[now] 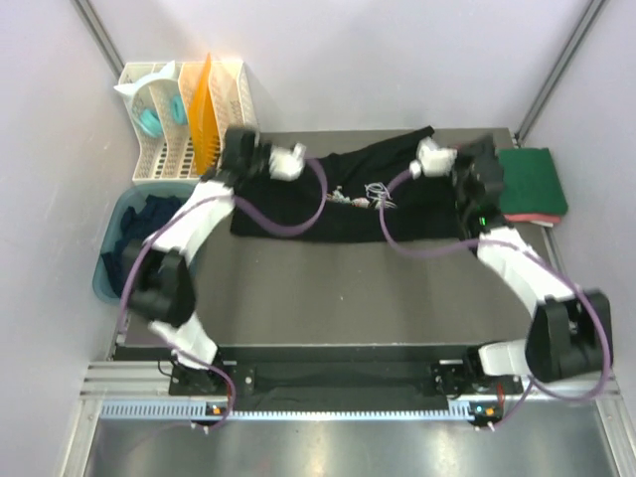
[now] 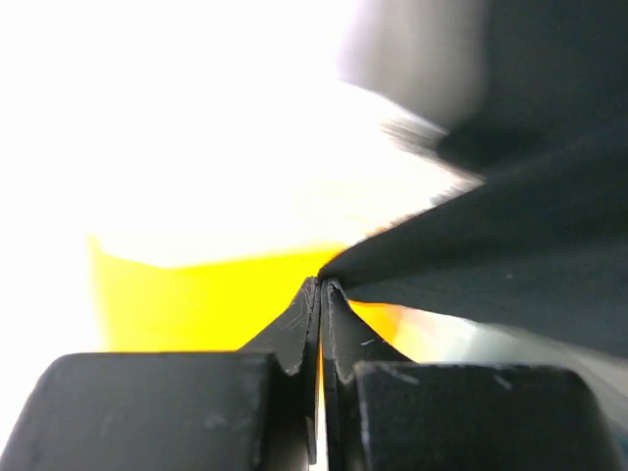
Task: Fold and stack the t-shirts
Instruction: Flatten out the tshirt
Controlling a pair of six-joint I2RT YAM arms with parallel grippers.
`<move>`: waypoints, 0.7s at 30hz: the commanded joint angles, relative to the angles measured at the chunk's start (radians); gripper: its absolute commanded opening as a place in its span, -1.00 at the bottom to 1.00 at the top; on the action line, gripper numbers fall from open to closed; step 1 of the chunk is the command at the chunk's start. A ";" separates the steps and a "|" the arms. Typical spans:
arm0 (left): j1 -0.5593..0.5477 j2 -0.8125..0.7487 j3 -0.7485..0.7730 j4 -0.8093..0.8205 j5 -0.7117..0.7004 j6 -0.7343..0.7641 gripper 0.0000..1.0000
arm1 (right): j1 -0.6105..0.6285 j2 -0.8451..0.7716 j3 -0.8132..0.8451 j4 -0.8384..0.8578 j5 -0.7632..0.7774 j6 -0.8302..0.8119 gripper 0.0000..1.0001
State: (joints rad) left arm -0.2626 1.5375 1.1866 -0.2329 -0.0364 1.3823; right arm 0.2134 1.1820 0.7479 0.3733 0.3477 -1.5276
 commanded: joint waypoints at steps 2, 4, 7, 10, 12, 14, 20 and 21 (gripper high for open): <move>-0.035 0.499 0.840 0.314 -0.132 0.007 -1.00 | -0.023 0.284 0.629 0.539 0.113 -0.195 -1.00; -0.040 0.681 1.392 0.311 -0.090 0.079 -1.00 | -0.034 0.359 0.853 0.539 0.049 -0.236 -1.00; -0.059 0.830 1.606 0.533 0.029 0.277 -1.00 | -0.057 0.436 1.154 0.478 0.019 -0.267 -1.00; -0.093 0.602 1.244 0.667 0.013 0.174 -1.00 | -0.080 0.430 1.260 0.418 0.008 -0.266 -1.00; -0.101 0.417 0.974 0.669 0.013 0.121 -1.00 | -0.094 0.380 1.119 0.414 0.011 -0.250 -1.00; -0.096 0.308 0.728 0.749 0.010 0.119 -1.00 | -0.100 0.256 0.939 0.406 0.016 -0.220 -1.00; -0.063 0.124 0.195 0.867 0.001 0.175 -1.00 | -0.076 -0.086 0.101 0.420 0.016 -0.262 -1.00; -0.063 0.092 0.124 0.854 0.007 0.178 -1.00 | -0.063 -0.157 -0.036 0.399 0.030 -0.263 -1.00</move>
State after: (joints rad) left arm -0.3599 1.7035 1.5902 0.5419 -0.0166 1.5398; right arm 0.1204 1.1355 1.0794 0.8219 0.3569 -1.7638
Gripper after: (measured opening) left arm 0.010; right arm 0.004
